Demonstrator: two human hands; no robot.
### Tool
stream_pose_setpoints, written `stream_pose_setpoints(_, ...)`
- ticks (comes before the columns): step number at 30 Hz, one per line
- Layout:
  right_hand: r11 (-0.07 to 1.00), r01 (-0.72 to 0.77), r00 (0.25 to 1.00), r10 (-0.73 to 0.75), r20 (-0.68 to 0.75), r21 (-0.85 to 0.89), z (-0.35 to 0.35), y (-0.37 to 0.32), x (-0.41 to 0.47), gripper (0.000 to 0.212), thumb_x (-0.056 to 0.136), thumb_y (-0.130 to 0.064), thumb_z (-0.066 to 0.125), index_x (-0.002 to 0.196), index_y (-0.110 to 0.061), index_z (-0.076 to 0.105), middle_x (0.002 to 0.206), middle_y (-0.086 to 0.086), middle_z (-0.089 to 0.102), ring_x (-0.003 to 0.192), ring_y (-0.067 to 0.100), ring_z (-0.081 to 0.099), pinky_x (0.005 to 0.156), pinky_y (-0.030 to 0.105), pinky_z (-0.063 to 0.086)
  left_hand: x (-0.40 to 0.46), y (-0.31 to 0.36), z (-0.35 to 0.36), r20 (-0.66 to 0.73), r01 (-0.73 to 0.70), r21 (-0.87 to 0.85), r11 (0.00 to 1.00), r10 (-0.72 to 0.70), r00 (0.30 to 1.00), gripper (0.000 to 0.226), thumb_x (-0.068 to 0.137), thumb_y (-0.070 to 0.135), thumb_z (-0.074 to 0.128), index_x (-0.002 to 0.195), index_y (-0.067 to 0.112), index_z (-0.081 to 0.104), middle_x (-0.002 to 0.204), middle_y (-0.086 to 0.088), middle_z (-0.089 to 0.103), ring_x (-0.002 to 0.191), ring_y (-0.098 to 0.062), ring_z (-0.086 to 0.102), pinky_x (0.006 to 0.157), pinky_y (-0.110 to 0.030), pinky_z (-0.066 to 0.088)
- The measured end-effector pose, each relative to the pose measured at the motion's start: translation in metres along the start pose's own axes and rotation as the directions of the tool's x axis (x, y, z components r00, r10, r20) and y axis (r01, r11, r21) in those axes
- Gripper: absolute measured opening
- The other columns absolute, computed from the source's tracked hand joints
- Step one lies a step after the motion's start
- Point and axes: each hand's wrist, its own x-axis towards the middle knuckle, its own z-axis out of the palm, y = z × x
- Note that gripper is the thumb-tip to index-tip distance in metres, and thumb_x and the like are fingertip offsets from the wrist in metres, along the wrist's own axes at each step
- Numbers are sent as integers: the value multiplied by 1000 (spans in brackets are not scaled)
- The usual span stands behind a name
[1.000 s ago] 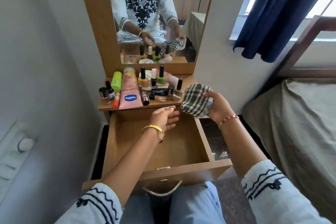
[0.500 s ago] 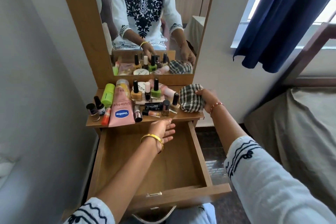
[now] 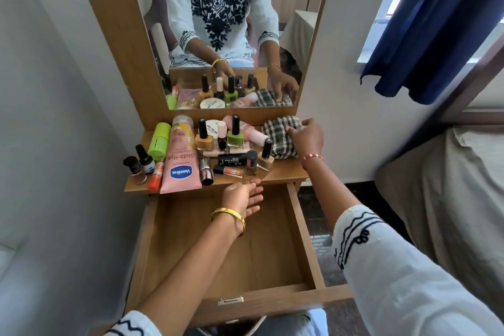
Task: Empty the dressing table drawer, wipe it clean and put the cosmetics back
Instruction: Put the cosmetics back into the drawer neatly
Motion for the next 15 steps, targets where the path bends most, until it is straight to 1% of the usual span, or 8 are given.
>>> stream_pose_setpoints(1,1000,13,1000,-13,13,-21,-1,1,-1,45,87,-27,64,123,-5,50,119,12,60,106,24,57,80,26,41,0,0,0,3,-5,2,1000,5,1000,28,96,10,40,78,20,60,83,1,62,75,-13,57,68,-27,43)
stream_pose_setpoints(3,999,41,998,-40,42,-33,-2,6,-4,53,90,-30,59,134,-6,41,133,14,50,118,26,51,92,31,43,-1,0,-2,11,-12,5,1000,12,1000,27,95,11,42,79,20,61,83,1,63,76,-13,58,69,-27,44)
stream_pose_setpoints(5,996,92,993,-91,81,-11,-3,10,-12,58,95,-29,51,144,-9,29,146,14,34,131,27,40,107,35,35,-1,0,-5,23,-18,7,1000,18,1000,27,95,11,42,79,20,62,84,1,64,78,-13,59,70,-27,44)
stream_pose_setpoints(7,986,168,977,-168,128,10,-1,14,-22,56,97,-22,45,147,-11,24,152,11,25,140,25,27,114,36,24,-2,0,-6,34,-25,12,1000,25,999,27,95,11,43,79,20,63,85,1,64,79,-13,59,71,-28,45)
stream_pose_setpoints(8,978,208,966,-207,157,9,0,16,-27,55,97,-18,44,148,-13,24,154,9,22,143,24,22,116,36,21,-3,0,-7,38,-27,14,1000,27,999,27,95,11,43,79,20,63,85,1,65,79,-13,59,71,-28,45)
stream_pose_setpoints(10,965,262,943,-259,208,12,2,19,-34,52,97,-11,43,147,-13,28,156,6,19,144,22,19,118,36,19,-4,0,-9,42,-33,16,999,33,999,27,95,11,42,80,20,63,85,1,65,79,-13,60,72,-28,45)
stream_pose_setpoints(12,963,268,938,-265,225,15,4,20,-36,49,97,-9,43,144,-11,34,157,4,18,144,21,18,119,35,18,-4,0,-10,37,-37,18,999,37,999,26,95,11,42,80,20,63,85,1,65,80,-14,60,73,-28,45)
stream_pose_setpoints(15,967,254,938,-242,249,-15,4,17,-32,47,97,-11,45,143,-11,36,157,4,18,144,21,20,117,32,18,-7,0,-13,24,-44,19,999,44,999,26,95,11,43,81,20,62,85,0,65,83,-16,61,73,-29,46)
